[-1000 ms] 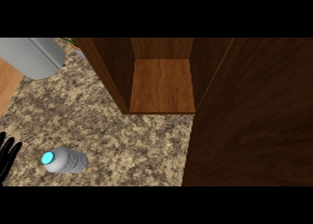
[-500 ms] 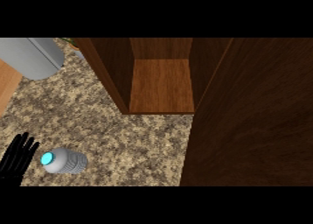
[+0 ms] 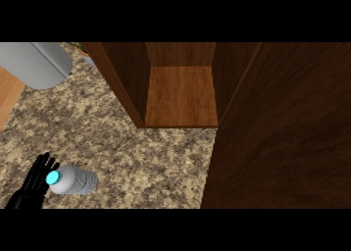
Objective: Pick up the bottled water, place it into the cabinet and close the cabinet
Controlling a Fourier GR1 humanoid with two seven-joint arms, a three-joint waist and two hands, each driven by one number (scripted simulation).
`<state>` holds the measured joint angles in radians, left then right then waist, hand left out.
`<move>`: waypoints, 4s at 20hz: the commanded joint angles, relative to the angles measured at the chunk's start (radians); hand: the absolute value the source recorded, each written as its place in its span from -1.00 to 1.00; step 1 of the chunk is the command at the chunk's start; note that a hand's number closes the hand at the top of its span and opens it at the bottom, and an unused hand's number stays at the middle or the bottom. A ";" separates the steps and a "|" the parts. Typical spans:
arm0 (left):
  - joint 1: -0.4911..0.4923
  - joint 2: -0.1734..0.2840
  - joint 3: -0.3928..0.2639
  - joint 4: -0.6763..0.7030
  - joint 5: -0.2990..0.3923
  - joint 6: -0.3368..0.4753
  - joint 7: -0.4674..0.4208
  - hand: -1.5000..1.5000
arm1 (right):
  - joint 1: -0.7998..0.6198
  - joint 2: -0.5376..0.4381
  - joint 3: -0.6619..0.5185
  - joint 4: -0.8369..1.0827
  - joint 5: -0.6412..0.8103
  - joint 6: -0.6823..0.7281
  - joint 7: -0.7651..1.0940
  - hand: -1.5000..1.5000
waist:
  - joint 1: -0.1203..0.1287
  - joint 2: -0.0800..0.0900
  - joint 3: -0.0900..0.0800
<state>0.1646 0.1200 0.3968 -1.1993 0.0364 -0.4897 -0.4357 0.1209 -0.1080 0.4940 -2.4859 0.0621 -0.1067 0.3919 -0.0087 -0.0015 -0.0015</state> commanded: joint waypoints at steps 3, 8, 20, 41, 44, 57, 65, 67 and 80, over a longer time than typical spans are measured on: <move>-0.075 0.023 0.016 0.183 -0.017 0.011 -0.115 -1.00 | 0.058 -0.026 0.078 -0.168 0.130 -0.033 0.068 -1.00 | -0.003 -0.001 0.000; -0.233 0.056 0.018 0.443 -0.068 0.058 -0.248 -1.00 | 0.051 -0.049 0.037 -0.094 0.091 -0.026 0.005 -1.00 | -0.005 0.001 0.000; -0.331 0.064 0.024 0.648 -0.046 0.076 -0.448 -1.00 | 0.049 -0.064 0.102 -0.114 0.138 -0.069 0.025 -1.00 | -0.005 -0.001 0.000; -0.524 -0.117 -0.233 0.596 -0.178 0.511 -0.540 1.00 | 0.029 -0.091 0.043 -0.041 0.059 -0.081 -0.045 -1.00 | -0.002 -0.001 0.001; -0.555 -0.119 -0.266 0.560 -0.092 0.493 -0.479 1.00 | 0.028 -0.094 0.067 -0.084 0.067 -0.089 -0.003 -1.00 | -0.002 0.000 0.001; -0.499 -0.120 -0.585 0.123 0.233 0.599 -0.104 1.00 | 0.095 -0.131 0.083 -0.116 0.077 -0.110 -0.036 -1.00 | 0.001 -0.004 0.002; -0.713 -0.120 -0.686 0.145 0.312 0.844 0.009 1.00 | 0.053 -0.143 0.059 -0.125 0.045 -0.111 0.000 -1.00 | -0.010 0.001 0.001; -0.673 -0.120 -0.752 0.093 0.286 0.888 0.033 1.00 | 0.083 -0.164 -0.001 -0.087 -0.003 -0.087 -0.055 -1.00 | -0.004 0.001 0.002; -0.892 -0.120 -0.822 0.361 0.504 1.034 0.022 1.00 | 0.095 -0.147 0.056 -0.091 0.025 -0.110 -0.061 -1.00 | -0.015 0.004 0.001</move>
<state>-0.7143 0.0000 -0.3894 -0.8860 0.4705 0.5267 -0.3905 0.2160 -0.2578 0.5426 -2.4901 0.0428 -0.2092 0.2704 -0.0276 0.0016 -0.0002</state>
